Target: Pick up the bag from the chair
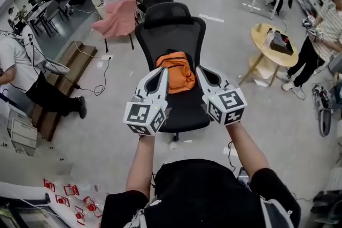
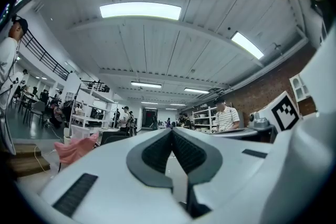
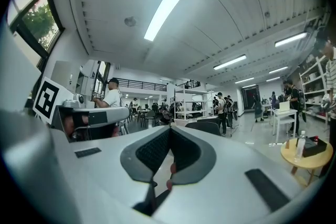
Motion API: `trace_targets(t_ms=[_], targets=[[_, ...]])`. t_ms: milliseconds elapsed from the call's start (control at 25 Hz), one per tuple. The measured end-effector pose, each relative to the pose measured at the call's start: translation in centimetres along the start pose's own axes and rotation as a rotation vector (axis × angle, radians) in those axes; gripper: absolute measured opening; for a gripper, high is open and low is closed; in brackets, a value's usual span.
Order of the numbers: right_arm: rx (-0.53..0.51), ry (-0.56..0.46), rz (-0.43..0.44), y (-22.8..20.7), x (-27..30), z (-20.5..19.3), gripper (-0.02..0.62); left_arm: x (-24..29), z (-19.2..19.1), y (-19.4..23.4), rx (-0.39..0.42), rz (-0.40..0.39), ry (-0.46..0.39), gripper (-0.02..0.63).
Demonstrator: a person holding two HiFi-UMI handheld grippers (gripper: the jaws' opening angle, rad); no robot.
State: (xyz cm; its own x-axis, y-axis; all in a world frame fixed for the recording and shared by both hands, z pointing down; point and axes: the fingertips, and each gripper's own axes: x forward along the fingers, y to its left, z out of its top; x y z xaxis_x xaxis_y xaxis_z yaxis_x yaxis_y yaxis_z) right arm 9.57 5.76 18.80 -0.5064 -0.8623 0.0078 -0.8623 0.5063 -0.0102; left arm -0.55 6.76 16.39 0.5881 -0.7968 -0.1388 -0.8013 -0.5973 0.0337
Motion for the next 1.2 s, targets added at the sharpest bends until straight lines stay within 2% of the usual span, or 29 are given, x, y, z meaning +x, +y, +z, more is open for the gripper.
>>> trace_targets(t_ms=[720,1200], targets=[[0.014,0.011,-0.062,-1.8,15.1,0.5,0.000,7.3,-0.9,13.5,-0.023,-0.052,0.032,0.009],[0.020,0.035,-0.107,-1.3,21.0,-0.7,0.000,8.9,-2.8,19.7,-0.063,-0.085,0.057,0.009]])
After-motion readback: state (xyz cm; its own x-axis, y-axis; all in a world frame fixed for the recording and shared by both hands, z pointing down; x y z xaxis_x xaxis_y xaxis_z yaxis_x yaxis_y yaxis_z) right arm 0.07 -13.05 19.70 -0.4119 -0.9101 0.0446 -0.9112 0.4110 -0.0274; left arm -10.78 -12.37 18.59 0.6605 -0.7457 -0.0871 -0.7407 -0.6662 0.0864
